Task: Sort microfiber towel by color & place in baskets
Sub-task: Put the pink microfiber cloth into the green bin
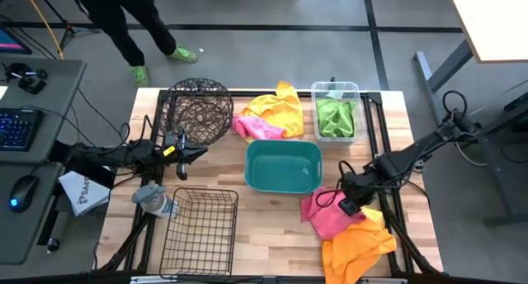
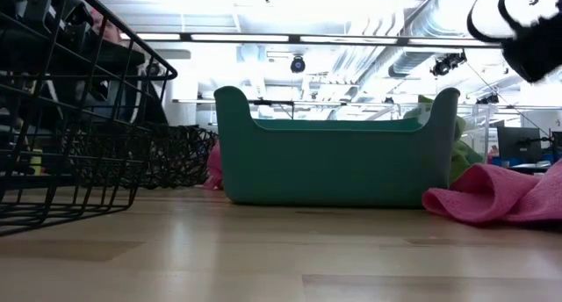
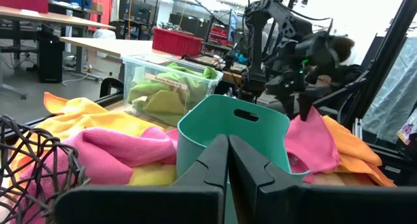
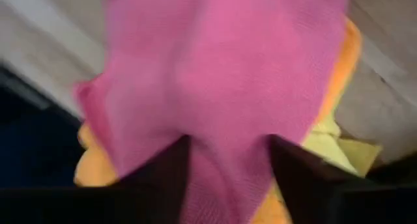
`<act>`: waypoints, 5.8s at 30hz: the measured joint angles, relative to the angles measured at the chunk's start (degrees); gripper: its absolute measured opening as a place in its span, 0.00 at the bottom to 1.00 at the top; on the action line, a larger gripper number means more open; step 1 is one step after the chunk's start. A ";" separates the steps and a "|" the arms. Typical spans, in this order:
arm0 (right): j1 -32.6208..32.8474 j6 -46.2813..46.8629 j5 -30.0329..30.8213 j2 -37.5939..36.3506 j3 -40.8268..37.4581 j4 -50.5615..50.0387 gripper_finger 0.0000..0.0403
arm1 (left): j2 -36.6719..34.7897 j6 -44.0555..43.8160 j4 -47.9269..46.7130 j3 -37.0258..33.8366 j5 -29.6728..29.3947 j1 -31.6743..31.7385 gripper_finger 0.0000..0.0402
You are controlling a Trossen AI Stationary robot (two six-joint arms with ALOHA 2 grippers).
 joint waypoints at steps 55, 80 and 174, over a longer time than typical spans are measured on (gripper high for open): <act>20.13 -18.05 14.11 12.70 14.17 -15.03 0.24 | 0.01 0.00 0.01 0.00 0.01 0.01 0.00; 3.54 -62.10 47.92 7.20 56.42 -0.54 0.00 | 0.01 -0.02 0.01 -0.02 -0.02 -0.01 0.00; -44.22 -72.69 24.40 60.70 73.49 8.08 0.03 | 0.01 -0.02 0.02 0.00 0.01 0.01 0.00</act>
